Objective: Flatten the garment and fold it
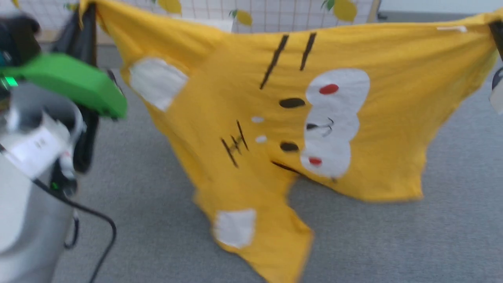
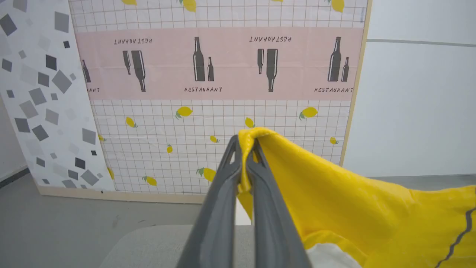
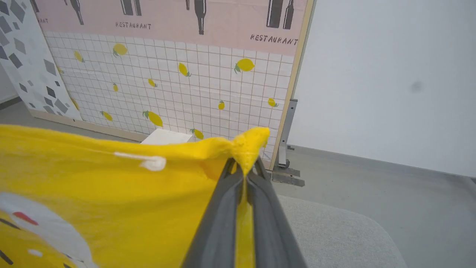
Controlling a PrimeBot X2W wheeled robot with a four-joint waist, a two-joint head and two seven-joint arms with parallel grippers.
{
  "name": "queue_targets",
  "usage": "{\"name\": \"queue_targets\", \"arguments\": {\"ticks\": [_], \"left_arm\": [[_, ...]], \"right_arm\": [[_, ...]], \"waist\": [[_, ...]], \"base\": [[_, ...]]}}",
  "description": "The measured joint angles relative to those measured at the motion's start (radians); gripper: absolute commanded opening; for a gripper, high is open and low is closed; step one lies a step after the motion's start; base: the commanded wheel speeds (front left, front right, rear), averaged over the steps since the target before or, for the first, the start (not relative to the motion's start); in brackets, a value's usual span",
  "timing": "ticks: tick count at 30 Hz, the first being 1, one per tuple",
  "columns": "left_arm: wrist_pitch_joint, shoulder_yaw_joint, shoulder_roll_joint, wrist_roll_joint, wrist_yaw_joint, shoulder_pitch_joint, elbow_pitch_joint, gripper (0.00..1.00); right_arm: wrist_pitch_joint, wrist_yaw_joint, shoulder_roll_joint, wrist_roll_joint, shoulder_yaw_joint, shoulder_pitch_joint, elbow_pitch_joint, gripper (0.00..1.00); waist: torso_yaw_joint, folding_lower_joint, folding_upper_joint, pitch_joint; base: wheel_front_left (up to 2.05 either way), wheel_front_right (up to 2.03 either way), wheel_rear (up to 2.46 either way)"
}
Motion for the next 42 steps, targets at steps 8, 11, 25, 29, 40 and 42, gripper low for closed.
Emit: {"name": "queue_targets", "arguments": {"ticks": [8,11,25,29,40,42], "left_arm": [[0.054,-0.029,0.005,0.028,-0.05,-0.259,0.116,0.0],[0.074,-0.037,-0.002,0.03,-0.058,-0.341,0.149,0.0],[0.193,-0.084,-0.041,0.067,-0.066,-0.675,0.397,0.0],[0.11,-0.104,-0.071,0.134,-0.047,-0.811,0.483,0.0],[-0.178,-0.097,-0.131,0.225,-0.005,-1.08,0.696,0.0],[-0.223,-0.094,-0.135,0.229,-0.005,-1.107,0.717,0.0]], "right_arm": [[0.026,0.0,0.01,-0.001,0.053,-0.107,0.006,0.0],[0.045,0.0,0.016,0.004,0.07,-0.141,0.008,0.0],[0.13,0.0,0.038,-0.022,0.192,-0.424,0.168,0.0],[0.071,0.0,0.055,-0.084,0.203,-0.564,0.263,0.0],[-0.167,0.0,0.11,-0.235,0.184,-0.869,0.526,0.0],[-0.208,0.0,0.105,-0.251,0.185,-0.901,0.552,0.0]], "waist": [[-0.051,0.0,0.0,-0.071],[-0.067,0.0,0.0,-0.082],[-0.116,0.0,0.0,0.045],[-0.127,0.0,0.0,0.123],[-0.142,0.0002,0.0,0.349],[-0.14,0.0002,0.0,0.383]], "base": [[0.0,0.0,0.0],[0.0,0.0,0.0],[0.0,0.0,0.0],[0.0,0.0,0.0],[0.0,0.0,0.0],[0.0,0.0,0.0]]}}
